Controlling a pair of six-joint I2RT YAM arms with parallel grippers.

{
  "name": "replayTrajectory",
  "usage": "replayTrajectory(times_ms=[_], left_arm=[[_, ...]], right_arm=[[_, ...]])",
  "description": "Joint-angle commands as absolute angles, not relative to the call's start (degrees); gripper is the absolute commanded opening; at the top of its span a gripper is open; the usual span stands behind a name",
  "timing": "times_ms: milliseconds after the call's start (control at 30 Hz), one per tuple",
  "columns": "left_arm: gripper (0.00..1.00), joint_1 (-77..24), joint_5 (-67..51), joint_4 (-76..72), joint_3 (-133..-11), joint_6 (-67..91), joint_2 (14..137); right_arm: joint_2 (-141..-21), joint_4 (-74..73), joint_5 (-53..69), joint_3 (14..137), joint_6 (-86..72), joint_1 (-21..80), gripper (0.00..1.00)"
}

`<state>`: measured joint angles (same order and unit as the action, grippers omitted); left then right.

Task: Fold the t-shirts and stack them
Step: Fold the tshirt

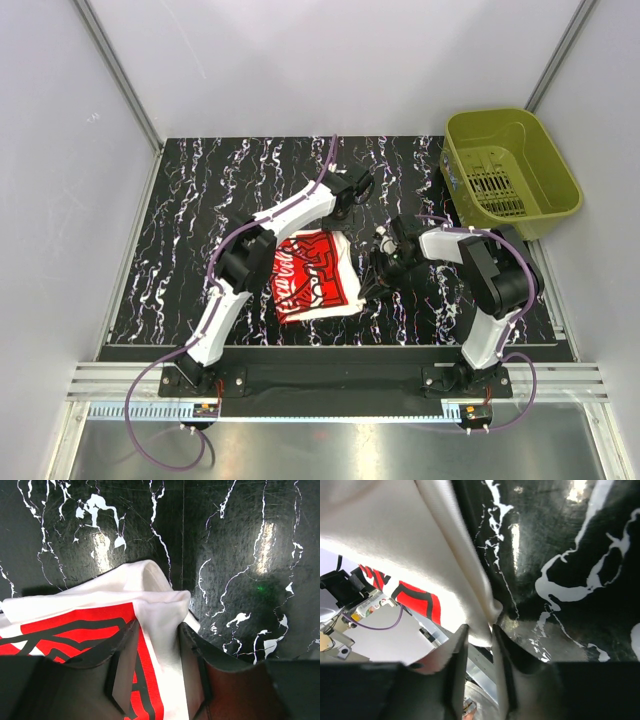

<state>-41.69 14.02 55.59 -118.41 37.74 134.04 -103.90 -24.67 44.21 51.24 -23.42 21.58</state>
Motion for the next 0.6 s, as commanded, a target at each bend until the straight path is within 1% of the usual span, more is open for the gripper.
replayTrajectory(times_ms=[0, 33, 67, 100, 133, 200, 233, 333, 467, 567], left_arm=[[0.41, -41.9, 16.3, 53.7, -121.0, 36.7, 133.8], [0.40, -41.9, 16.3, 53.6, -121.0, 36.5, 133.8], [0.38, -41.9, 16.5, 53.2, -121.1, 36.1, 133.8], [0.32, -41.9, 16.7, 53.0, -121.2, 35.9, 133.9], [0.28, -41.8, 16.8, 52.9, -121.2, 35.8, 134.0], [0.20, -41.7, 17.2, 53.2, -121.9, 35.2, 134.4], [0.10, -41.7, 17.4, 53.3, -122.3, 35.0, 134.9], [0.00, -41.7, 18.0, 53.9, -123.5, 34.6, 135.7], [0.00, -41.7, 18.3, 54.6, -125.8, 33.8, 137.5], [0.00, -41.7, 18.3, 56.0, -128.4, 33.1, 139.6]], right_arm=[[-102.7, -22.7, 47.8, 51.2, -23.5, 21.4, 0.28], [-102.2, -21.8, 48.3, 50.4, -24.4, 21.3, 0.24], [-102.0, -21.4, 48.9, 50.0, -24.9, 21.4, 0.14], [-101.6, -21.2, 49.7, 49.7, -25.1, 21.4, 0.08], [-101.1, -21.5, 49.7, 48.8, -25.9, 21.4, 0.02], [-98.4, -22.3, 48.6, 47.7, -26.5, 21.8, 0.00], [-97.5, -23.1, 48.4, 46.6, -27.1, 21.9, 0.00], [-94.9, -24.3, 47.7, 44.3, -28.5, 22.7, 0.00], [-94.2, -21.5, 47.2, 41.7, -31.4, 23.9, 0.00], [-96.0, -20.0, 47.3, 41.3, -32.6, 25.5, 0.00]])
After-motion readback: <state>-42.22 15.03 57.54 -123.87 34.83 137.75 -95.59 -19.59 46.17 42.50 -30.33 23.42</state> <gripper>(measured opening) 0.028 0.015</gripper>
